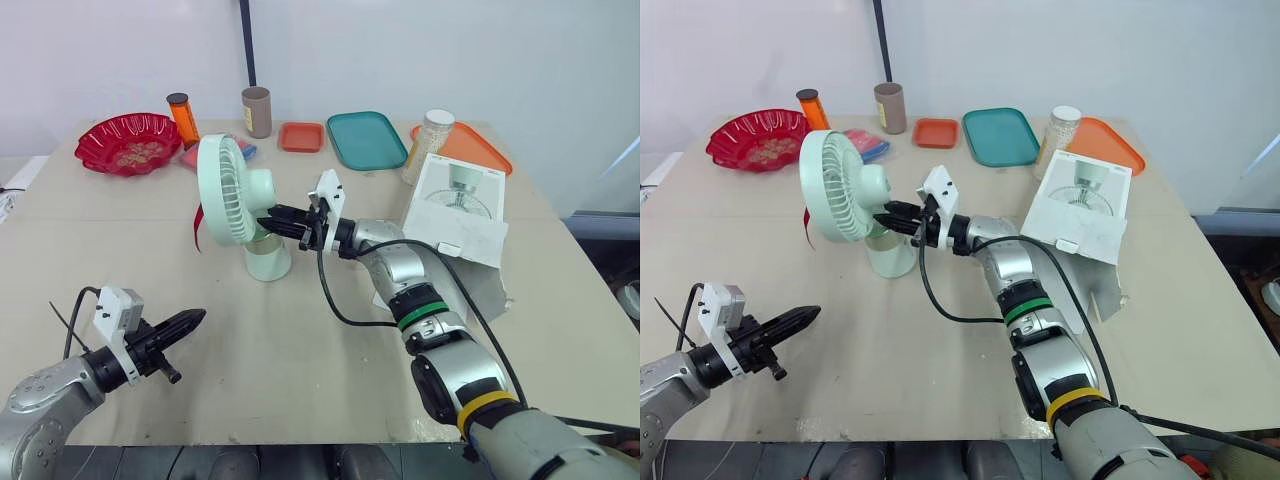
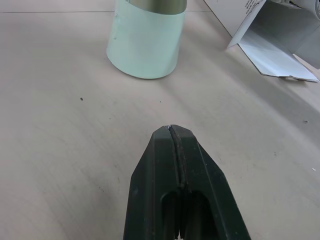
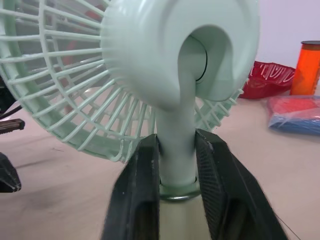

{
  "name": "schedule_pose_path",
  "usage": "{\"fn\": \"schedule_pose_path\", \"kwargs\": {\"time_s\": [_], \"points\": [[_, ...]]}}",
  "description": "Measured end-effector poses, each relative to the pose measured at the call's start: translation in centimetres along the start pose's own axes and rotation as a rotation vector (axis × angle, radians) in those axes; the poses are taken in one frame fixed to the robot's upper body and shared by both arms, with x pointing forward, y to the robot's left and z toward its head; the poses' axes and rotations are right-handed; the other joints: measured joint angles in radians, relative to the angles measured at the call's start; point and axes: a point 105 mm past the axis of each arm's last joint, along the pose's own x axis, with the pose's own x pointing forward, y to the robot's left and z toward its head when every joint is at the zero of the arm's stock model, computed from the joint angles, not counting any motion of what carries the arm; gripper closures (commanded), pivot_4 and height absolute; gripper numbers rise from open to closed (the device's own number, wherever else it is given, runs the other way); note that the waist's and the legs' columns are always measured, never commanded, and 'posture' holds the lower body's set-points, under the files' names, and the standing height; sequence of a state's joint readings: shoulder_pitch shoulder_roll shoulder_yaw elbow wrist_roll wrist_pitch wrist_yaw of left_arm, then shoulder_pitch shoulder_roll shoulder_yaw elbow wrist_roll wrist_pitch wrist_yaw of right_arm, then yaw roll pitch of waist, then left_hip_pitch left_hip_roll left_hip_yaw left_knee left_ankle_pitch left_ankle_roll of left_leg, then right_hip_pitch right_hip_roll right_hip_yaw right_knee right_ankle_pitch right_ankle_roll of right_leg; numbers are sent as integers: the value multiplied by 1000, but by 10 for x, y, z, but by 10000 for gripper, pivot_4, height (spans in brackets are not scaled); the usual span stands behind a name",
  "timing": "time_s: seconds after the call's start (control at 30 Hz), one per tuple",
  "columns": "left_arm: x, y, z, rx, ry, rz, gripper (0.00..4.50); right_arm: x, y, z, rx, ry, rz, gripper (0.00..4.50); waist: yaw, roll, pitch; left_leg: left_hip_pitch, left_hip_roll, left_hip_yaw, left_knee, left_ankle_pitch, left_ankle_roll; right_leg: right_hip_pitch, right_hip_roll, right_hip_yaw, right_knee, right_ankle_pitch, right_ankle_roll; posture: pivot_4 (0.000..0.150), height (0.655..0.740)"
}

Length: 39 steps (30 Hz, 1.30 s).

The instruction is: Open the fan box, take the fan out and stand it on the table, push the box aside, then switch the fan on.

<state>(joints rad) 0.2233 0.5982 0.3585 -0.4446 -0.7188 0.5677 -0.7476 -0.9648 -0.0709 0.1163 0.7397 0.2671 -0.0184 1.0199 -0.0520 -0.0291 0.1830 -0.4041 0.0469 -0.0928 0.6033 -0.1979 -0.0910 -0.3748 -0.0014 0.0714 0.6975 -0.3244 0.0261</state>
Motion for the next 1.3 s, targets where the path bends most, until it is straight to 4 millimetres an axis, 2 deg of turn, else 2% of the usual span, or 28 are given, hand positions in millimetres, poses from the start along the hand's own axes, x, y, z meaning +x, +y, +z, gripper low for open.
{"fn": "schedule_pose_path", "kwargs": {"time_s": [0.1, 0.2, 0.33, 0.6, 0.67, 0.7, 0.83, 0.9, 0.97, 1.0, 1.07, 1.2, 1.3], "points": [[2, 0, 1, 2, -5, -2, 45000, -2, 7, -4, 5, -5, 30, 14919, 1, 0, 0, 0, 0, 0, 0, 0, 0, 0, 0, 0, 0, 0, 0, 1500, 7400], [12, -3, 7, 6, -41, -21, 45000, -3, 11, -4, 5, -8, 47, 2124, 2, 0, 0, 0, 0, 0, 0, 0, 0, 0, 0, 0, 1, 0, 0, 1500, 7400], [18, -6, 7, 5, -45, -35, 45000, -4, 11, -1, -1, -6, 54, 962, 0, 0, 0, 1, 0, 0, 0, 0, 0, 0, 0, 0, 1, 0, 0, 1500, 7400], [18, -2, 8, 18, -42, 0, 45000, -23, 12, -7, -8, 50, 57, 962, 2, 0, 0, 1, 0, 0, 0, 0, 0, 0, 0, 0, 1, 0, 0, 1500, 7400], [17, 1, 13, 33, -51, 17, 39556, -32, 12, -10, -9, 70, 48, 0, 4, 0, 0, 1, 0, 0, 0, 0, 0, 1, 0, 0, 0, 0, 0, 1500, 7400], [17, 2, 16, 39, -55, 18, 38506, -36, 12, -11, -10, 79, 45, 0, 4, 0, 0, 1, 0, 0, 0, 0, 0, 1, 0, 0, 0, 0, 0, 1500, 7400], [17, 3, 22, 66, -54, 12, 22972, -48, 11, -14, -5, 109, 24, 0, 1, 0, 0, 1, 0, 0, 0, 0, 0, 1, 0, 0, 1, 0, 0, 1500, 7400], [16, 4, 25, 76, -61, 15, 17540, -56, 12, -12, -19, 123, 13, 0, 2, 0, 0, 1, 0, 0, 0, 0, 0, 1, 0, 0, 0, 0, 0, 1500, 7400], [9, 10, 34, 113, -81, 32, 7572, -72, 12, -10, -31, 146, -5, 0, 4, 0, 0, 0, 0, 0, 0, 0, 0, 1, 0, 0, 0, 0, 0, 1500, 7400], [6, 13, 38, 133, -88, 45, 6900, -78, 12, -9, -36, 154, -16, 0, 4, 0, 0, 0, -1, 0, 0, 0, 0, 1, -1, 0, 0, 0, 0, 1500, 7400], [-5, 21, 45, 166, -92, 63, 546, -92, 18, -3, -55, 175, -19, 0, 4, 0, 0, 0, -1, 0, 0, 0, 0, 1, -1, 0, 0, 0, 0, 1500, 7400], [-24, 32, 48, 201, -62, 75, 546, -118, 18, 13, -81, 204, -71, 0, 3, 0, 0, 1, -1, 0, 0, 0, 0, 1, 0, 0, 0, 0, 0, 1500, 7400], [-28, 34, 55, 250, -74, 78, 546, -128, 13, 25, -107, 238, -156, 0, 4, 0, 0, 1, -1, 0, 0, 0, 0, 1, 0, 1, 0, 0, 0, 1500, 7400]]}}
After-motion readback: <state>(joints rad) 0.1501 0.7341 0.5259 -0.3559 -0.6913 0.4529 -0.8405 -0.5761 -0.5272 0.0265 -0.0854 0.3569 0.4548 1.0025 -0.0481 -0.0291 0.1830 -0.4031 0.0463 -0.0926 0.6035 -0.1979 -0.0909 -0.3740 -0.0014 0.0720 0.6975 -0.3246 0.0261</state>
